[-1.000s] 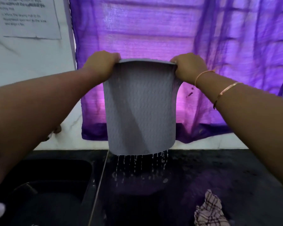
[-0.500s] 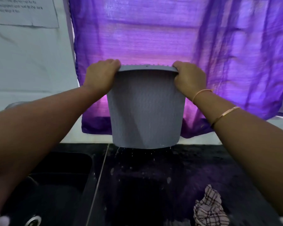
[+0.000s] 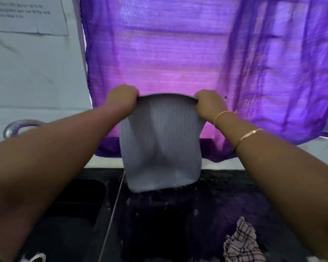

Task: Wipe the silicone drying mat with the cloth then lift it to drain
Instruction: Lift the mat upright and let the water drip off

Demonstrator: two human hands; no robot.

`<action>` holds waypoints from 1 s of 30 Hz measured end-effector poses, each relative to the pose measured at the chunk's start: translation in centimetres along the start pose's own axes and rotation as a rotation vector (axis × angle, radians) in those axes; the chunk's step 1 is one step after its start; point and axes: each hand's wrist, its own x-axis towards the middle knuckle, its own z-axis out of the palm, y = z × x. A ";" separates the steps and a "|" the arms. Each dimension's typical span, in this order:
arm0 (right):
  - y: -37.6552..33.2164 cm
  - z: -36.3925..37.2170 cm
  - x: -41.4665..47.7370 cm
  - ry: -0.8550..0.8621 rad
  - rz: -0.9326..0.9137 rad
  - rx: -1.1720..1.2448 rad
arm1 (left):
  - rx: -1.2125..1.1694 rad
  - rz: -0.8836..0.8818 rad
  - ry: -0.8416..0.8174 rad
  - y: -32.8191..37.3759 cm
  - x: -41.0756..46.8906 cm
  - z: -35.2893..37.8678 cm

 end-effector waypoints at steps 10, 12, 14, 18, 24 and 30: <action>0.2 0.1 -0.6 0.104 -0.004 -0.010 | -0.115 -0.026 0.200 0.3 -0.8 0.6; 0.4 -0.1 -1.4 0.311 -0.025 -0.036 | -0.139 0.060 0.446 -0.3 -1.1 0.5; 0.5 0.2 -1.9 0.312 -0.050 -0.067 | -0.054 0.061 0.406 -0.5 -0.9 0.5; 0.3 1.5 -2.0 -0.052 0.032 -0.041 | 0.048 -0.074 0.025 0.8 -1.4 1.5; 0.2 0.1 -1.4 0.456 -0.062 0.022 | -0.044 0.100 0.540 -0.6 -0.3 0.5; 0.9 1.6 -0.8 0.074 -0.024 -0.036 | 0.084 -0.043 0.104 -0.5 -0.4 2.0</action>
